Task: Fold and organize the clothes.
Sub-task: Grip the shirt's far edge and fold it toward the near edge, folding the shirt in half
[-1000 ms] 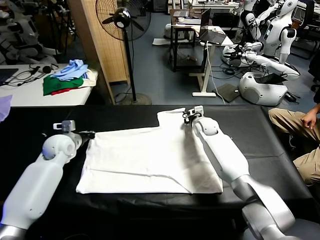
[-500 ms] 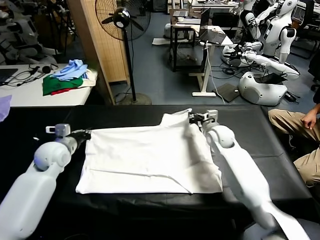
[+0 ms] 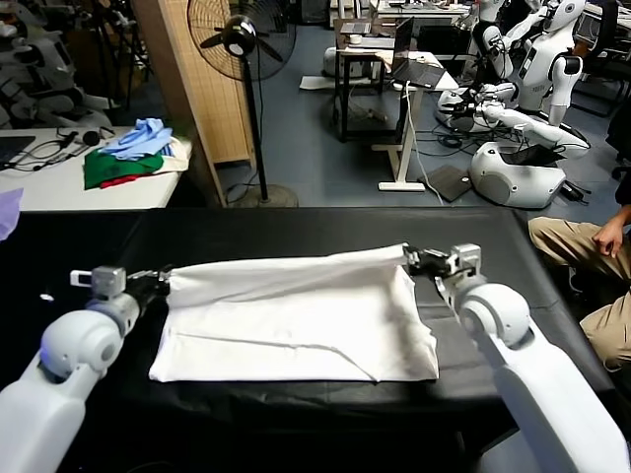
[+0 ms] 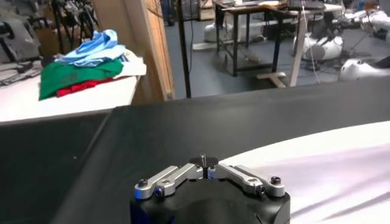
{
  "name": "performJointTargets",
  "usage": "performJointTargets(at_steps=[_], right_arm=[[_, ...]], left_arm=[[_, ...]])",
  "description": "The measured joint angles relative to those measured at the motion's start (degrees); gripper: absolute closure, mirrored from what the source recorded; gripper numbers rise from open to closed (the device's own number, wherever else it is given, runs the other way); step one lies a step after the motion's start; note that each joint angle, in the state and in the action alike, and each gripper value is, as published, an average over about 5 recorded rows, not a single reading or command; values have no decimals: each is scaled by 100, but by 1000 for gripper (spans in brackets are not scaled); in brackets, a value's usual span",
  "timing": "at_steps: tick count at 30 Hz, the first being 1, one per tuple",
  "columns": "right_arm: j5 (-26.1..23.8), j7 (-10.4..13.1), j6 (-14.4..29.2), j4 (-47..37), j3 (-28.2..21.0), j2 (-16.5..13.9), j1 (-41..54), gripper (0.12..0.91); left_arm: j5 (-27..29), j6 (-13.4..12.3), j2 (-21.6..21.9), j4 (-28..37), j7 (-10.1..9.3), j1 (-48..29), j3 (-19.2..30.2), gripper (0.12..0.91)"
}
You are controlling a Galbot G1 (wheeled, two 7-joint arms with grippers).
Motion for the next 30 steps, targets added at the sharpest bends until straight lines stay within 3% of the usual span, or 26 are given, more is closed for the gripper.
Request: performJointTargets(at_steps=[6,17,20,23,27,30], right_arm=[[-124,-14,0,322,144,-182,-672,904],[-317,-82,0,632,307,-139,-1512,875],[-285,-130,0,747,435,-151,-1636,756],[-186,-146,0,883,638,-163,-1705,592],[-160,-75,0,922,946,-90,-1638,364],[-405,-1,3,737,983,79,-1417,257]], left_arm=[[115,36,23,-416,16,716,-294,904],[525,208,-87,-833,20,1530,-449,904],[600,269,-131,-924,6,1637,-467,901],[625,270,-161,-1032,-1,1749,-515,821],[558,271,-190,-1216,-10,1875,-625,610],[420,271,-229,-1315,-28,1869,-714,442]])
